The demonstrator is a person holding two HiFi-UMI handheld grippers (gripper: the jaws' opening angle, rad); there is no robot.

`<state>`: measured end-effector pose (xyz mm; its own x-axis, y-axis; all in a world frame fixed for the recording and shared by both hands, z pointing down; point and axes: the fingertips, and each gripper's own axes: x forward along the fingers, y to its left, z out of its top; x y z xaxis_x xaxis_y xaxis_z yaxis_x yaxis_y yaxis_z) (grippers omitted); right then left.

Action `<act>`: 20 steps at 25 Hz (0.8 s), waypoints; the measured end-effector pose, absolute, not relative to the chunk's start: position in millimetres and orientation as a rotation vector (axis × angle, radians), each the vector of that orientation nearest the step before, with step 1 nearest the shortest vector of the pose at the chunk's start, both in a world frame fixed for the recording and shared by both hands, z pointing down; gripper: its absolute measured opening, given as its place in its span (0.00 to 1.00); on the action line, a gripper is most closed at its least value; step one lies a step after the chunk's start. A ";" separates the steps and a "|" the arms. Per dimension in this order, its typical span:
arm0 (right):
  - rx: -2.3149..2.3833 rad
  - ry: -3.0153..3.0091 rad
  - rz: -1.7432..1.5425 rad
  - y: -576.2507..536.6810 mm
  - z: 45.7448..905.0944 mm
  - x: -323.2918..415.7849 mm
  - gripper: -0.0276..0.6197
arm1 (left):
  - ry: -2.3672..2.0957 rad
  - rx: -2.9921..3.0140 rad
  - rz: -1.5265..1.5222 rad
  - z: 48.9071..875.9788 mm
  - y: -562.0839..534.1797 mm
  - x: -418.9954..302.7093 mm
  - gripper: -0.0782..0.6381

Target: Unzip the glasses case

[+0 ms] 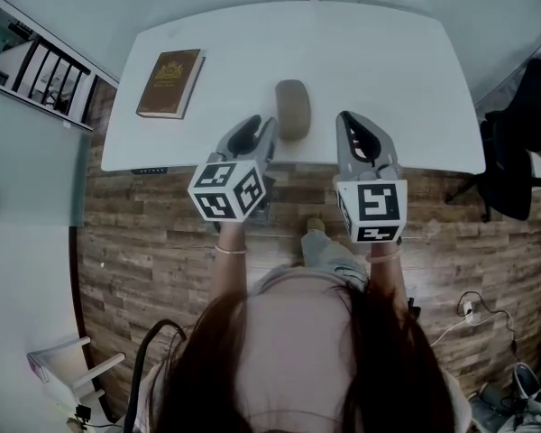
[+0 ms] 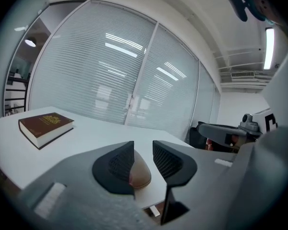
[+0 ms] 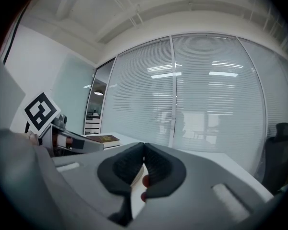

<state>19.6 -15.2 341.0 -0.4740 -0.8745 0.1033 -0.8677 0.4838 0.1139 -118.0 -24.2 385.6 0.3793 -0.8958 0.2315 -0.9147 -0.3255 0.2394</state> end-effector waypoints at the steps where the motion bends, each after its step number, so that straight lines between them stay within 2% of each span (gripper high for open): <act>1: 1.522 -2.577 -0.064 -19.7 342.3 20.7 0.05 | -1.573 2.299 0.084 391.0 -29.7 -118.0 0.28; 20: 1.478 -2.585 0.024 -84.4 371.3 43.5 0.05 | -1.386 2.019 0.137 475.4 -101.0 -112.6 0.44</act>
